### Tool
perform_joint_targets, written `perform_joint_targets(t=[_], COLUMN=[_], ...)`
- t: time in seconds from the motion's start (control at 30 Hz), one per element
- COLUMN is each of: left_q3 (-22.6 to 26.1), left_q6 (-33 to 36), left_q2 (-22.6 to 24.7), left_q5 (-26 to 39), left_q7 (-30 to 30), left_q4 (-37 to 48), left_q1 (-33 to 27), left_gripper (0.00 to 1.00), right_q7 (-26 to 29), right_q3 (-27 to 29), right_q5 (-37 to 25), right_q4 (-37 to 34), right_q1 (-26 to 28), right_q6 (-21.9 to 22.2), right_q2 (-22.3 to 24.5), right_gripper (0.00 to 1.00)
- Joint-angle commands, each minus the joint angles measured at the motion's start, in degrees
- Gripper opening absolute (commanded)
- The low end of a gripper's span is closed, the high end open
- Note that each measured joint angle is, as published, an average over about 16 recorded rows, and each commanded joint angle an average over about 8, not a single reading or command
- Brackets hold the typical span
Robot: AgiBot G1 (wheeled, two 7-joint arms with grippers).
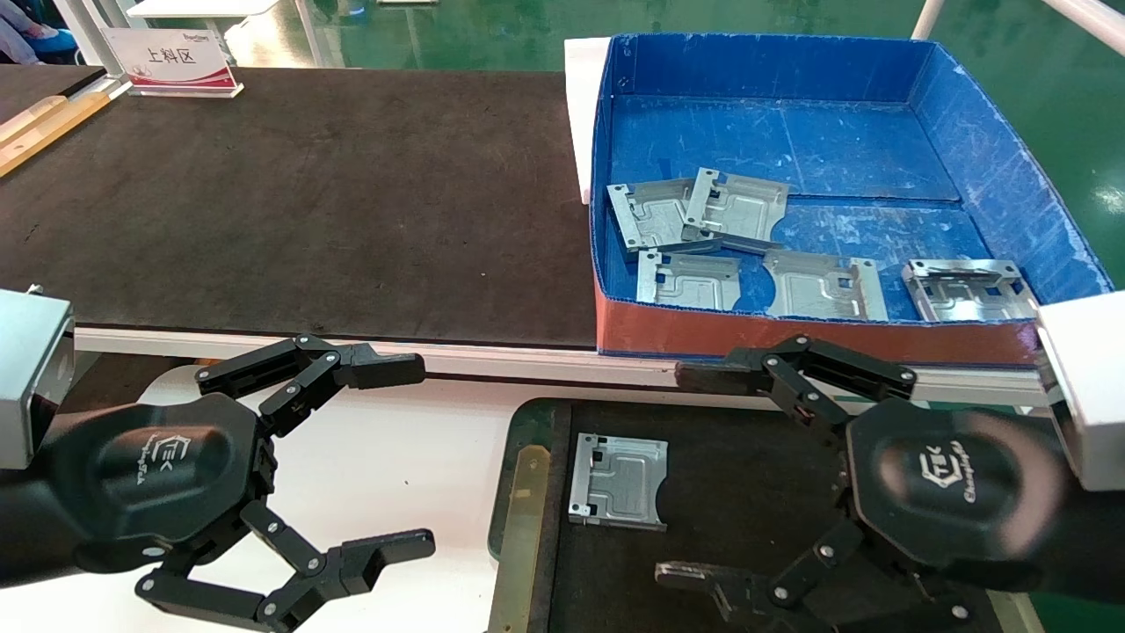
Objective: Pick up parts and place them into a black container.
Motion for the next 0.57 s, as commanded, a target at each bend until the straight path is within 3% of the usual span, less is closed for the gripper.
perform_joint_targets(t=[0.03,0.57], left_q3=[0.0,0.0], left_q6=[0.0,0.0], left_q2=[0.0,0.0], left_q5=[0.0,0.0], left_q7=[0.0,0.0], left_q4=[0.0,0.0], left_q1=[0.0,0.0], left_gripper=[1.0,1.0], right_q7=[-0.07,-0.27], right_q3=[-0.08,-0.38], right_q5=[0.0,-0.22], right_q4=[-0.13,-0.52], right_q1=[0.1,0.43], right_q6=[0.0,-0.08], right_q2=[-0.06,-0.25], right_gripper=[1.0,1.0])
